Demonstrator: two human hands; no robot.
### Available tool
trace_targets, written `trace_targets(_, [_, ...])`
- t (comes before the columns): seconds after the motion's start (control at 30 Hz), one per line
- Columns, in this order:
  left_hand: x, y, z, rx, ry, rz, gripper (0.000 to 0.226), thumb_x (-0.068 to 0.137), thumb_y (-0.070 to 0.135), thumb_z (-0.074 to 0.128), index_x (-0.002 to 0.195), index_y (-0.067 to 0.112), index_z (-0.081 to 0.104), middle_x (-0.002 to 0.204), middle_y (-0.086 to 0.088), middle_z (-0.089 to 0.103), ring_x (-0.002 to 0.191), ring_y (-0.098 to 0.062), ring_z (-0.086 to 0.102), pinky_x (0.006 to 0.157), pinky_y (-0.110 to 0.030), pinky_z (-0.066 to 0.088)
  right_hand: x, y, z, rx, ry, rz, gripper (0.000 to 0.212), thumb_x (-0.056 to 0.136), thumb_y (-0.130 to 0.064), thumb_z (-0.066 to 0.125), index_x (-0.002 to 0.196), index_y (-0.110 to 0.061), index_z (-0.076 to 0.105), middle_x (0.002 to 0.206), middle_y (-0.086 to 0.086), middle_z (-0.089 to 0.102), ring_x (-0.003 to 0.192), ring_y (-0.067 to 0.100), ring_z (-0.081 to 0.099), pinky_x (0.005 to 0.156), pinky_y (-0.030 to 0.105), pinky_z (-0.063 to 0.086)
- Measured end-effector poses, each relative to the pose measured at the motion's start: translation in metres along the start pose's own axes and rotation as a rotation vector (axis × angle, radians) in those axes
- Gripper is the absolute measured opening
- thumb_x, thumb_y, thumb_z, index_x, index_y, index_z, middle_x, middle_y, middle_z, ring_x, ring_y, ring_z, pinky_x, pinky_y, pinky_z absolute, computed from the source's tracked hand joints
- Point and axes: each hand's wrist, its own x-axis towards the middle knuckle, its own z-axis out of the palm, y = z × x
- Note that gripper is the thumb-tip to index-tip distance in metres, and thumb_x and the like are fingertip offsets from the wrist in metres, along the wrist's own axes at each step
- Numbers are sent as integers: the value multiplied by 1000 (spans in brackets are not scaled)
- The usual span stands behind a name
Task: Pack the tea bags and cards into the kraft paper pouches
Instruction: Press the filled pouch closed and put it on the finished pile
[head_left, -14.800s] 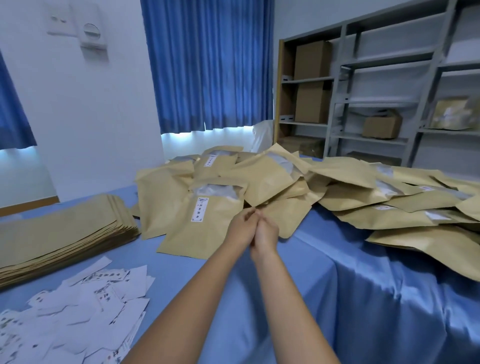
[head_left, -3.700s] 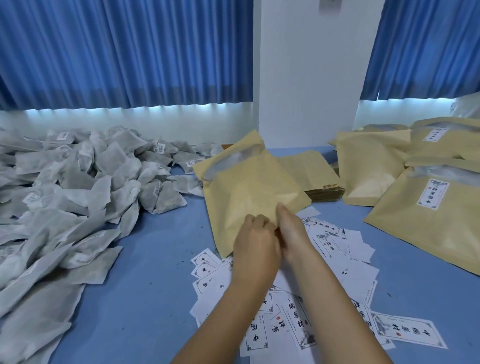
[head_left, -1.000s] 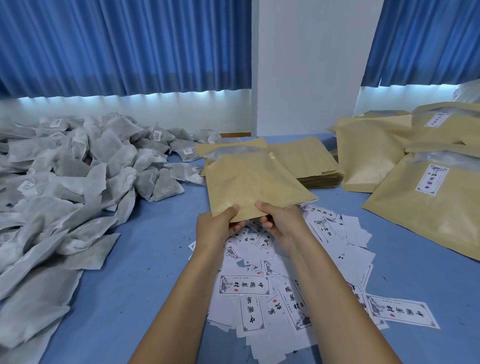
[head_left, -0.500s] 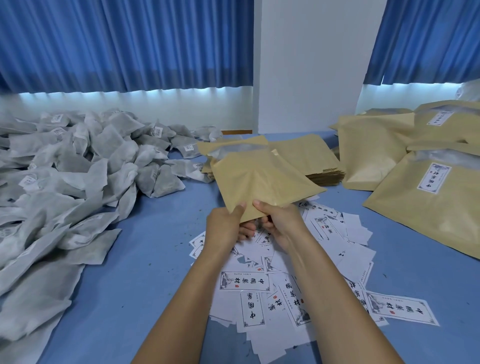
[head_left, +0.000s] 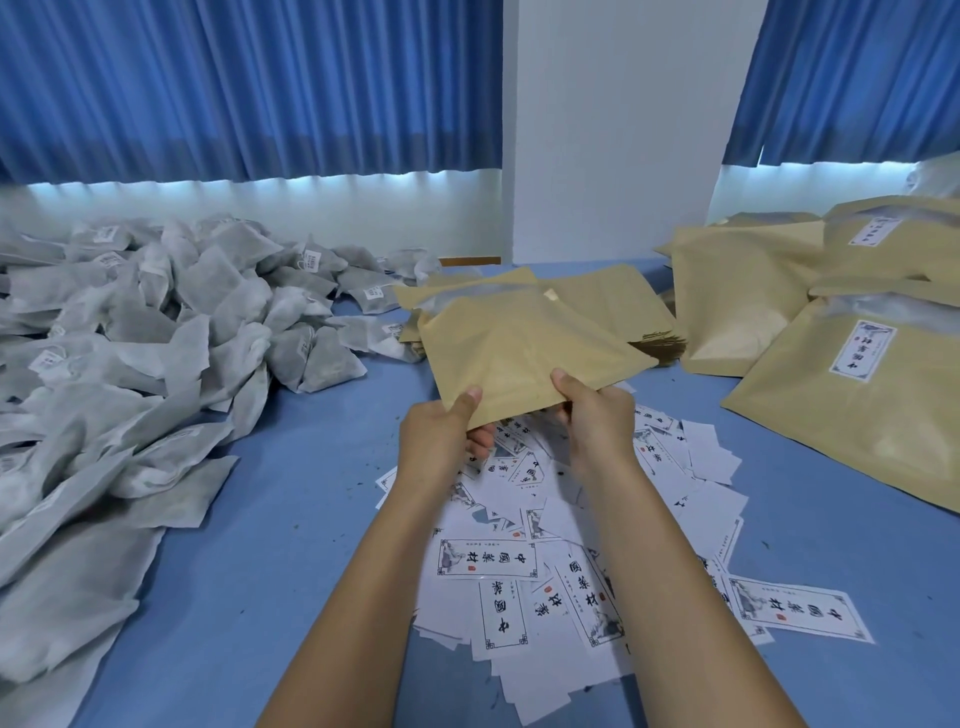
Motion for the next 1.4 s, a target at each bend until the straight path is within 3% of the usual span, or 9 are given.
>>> trace_targets(0.3, [6, -1, -12, -39, 49, -58, 39, 94, 29, 56, 67, 2, 62, 40, 3, 57, 31, -5, 47, 35, -11, 33, 17, -1, -12, -122, 144, -27, 22, 89, -10, 64, 67, -14, 58, 68, 0, 59, 45, 9, 49, 52, 23, 45])
trace_targets(0.53, [19, -3, -28, -166, 158, -151, 34, 93, 28, 59, 66, 6, 58, 38, 3, 54, 29, -4, 44, 35, -16, 34, 26, -1, -17, -218, 171, 30, 16, 89, 1, 42, 75, 0, 50, 67, 11, 56, 34, 15, 46, 33, 17, 35])
trace_targets(0.67, [15, -3, -24, -547, 191, -159, 17, 89, 21, 65, 90, 5, 60, 73, -9, 67, 51, -12, 64, 43, -18, 49, 19, 5, -11, -447, 39, 41, 25, 88, 6, 29, 71, -2, 46, 53, 14, 53, 28, 16, 47, 38, 20, 36])
trace_targets(0.77, [9, -1, -11, -569, 67, -176, 24, 91, 9, 61, 113, 3, 55, 105, -17, 66, 81, -29, 70, 48, -20, 52, 9, -3, -17, -549, -31, -21, 31, 88, 9, 24, 76, -4, 50, 55, 19, 58, 31, 14, 54, 35, 17, 40])
trace_targets(0.9, [2, 21, 16, -479, -21, -45, 25, 92, -1, 54, 116, 8, 53, 102, -9, 66, 70, -24, 70, 49, -22, 54, -3, -41, -49, -523, -38, -141, 39, 87, 10, 18, 95, -4, 54, 59, 13, 64, 39, 16, 61, 40, 19, 46])
trace_targets(1.0, [-12, 38, 59, -427, -136, 31, 29, 93, -2, 53, 119, 11, 52, 106, -7, 65, 84, -30, 68, 51, -23, 55, -13, -70, -88, -405, 96, -228, 42, 90, 9, 20, 102, -8, 57, 71, 13, 63, 41, 15, 61, 39, 22, 47])
trace_targets(1.1, [-33, 51, 110, -439, -261, 62, 27, 92, -2, 53, 116, 10, 52, 100, -7, 65, 66, -19, 70, 47, -21, 53, -20, -90, -133, -296, 299, -250, 37, 93, 5, 25, 104, -11, 56, 83, 12, 55, 34, 6, 46, 35, 18, 37])
trace_targets(1.23, [-65, 49, 185, -409, -387, 52, 23, 90, 0, 59, 113, 5, 56, 93, -3, 66, 60, -12, 69, 47, -19, 52, -23, -112, -203, -174, 542, -294, 42, 92, 2, 30, 114, -17, 59, 88, 3, 50, 57, 13, 42, 47, 22, 35])
trace_targets(1.4, [-98, 35, 263, -427, -472, -54, 25, 88, 0, 62, 113, 0, 56, 102, -10, 65, 73, -21, 68, 50, -19, 53, -26, -135, -276, -142, 706, -360, 33, 88, 0, 37, 89, -18, 65, 75, -2, 53, 67, 18, 42, 60, 30, 36])
